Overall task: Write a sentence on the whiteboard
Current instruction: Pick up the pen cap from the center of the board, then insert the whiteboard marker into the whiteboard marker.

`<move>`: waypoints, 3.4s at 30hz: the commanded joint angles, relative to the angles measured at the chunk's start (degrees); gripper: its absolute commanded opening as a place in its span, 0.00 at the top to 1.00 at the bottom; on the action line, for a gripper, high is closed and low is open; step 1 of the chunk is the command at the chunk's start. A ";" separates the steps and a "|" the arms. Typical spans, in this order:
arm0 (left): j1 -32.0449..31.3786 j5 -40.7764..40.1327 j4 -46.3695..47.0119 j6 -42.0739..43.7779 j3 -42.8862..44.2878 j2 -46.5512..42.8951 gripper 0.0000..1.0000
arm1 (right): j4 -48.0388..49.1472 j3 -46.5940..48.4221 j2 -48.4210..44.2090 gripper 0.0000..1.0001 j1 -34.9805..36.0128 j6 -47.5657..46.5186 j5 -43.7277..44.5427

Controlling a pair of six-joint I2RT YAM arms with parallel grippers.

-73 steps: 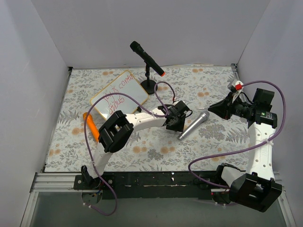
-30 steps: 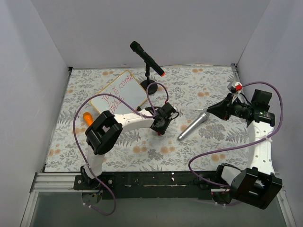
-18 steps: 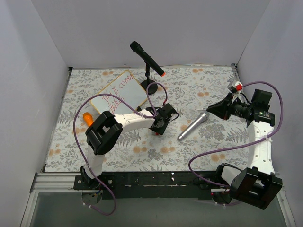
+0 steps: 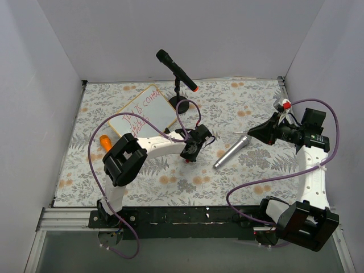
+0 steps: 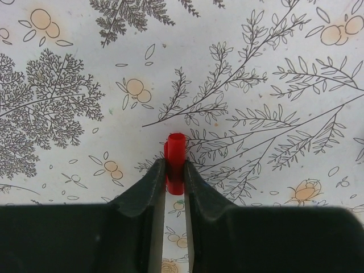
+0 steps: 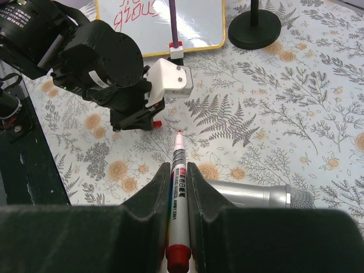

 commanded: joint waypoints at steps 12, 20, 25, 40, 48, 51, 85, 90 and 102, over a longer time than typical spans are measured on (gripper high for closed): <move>-0.16 7.56 18.58 12.22 -14.21 -16.56 1.00 | 2.33 -1.03 0.03 0.99 1.45 0.69 -2.10; -0.16 22.22 42.57 16.18 -29.49 -27.64 1.00 | 3.82 -2.27 1.69 0.99 7.69 0.42 -1.39; -0.16 27.94 57.93 14.96 -38.38 -33.35 1.00 | 3.73 -2.35 2.75 0.99 12.26 -0.54 -2.71; -0.25 41.58 83.46 32.78 -59.84 -39.78 1.00 | -11.37 -0.42 2.84 0.99 23.60 -22.33 0.10; -0.25 40.96 85.13 35.08 -60.46 -37.93 1.00 | -16.22 1.95 6.79 0.99 31.59 -28.85 2.74; -0.25 40.87 85.57 34.21 -60.54 -36.97 1.00 | -16.83 3.09 8.20 0.99 32.74 -29.28 3.80; -0.16 40.96 85.31 25.85 -56.41 -32.13 1.00 | -13.05 2.39 10.04 0.99 38.02 -24.89 7.84; -0.16 41.40 85.40 25.50 -56.33 -31.69 1.00 | -12.62 2.39 10.40 0.99 38.37 -24.37 8.19; -0.16 41.84 85.84 24.80 -56.24 -31.34 1.00 | -11.03 1.95 10.57 0.99 38.72 -22.70 9.33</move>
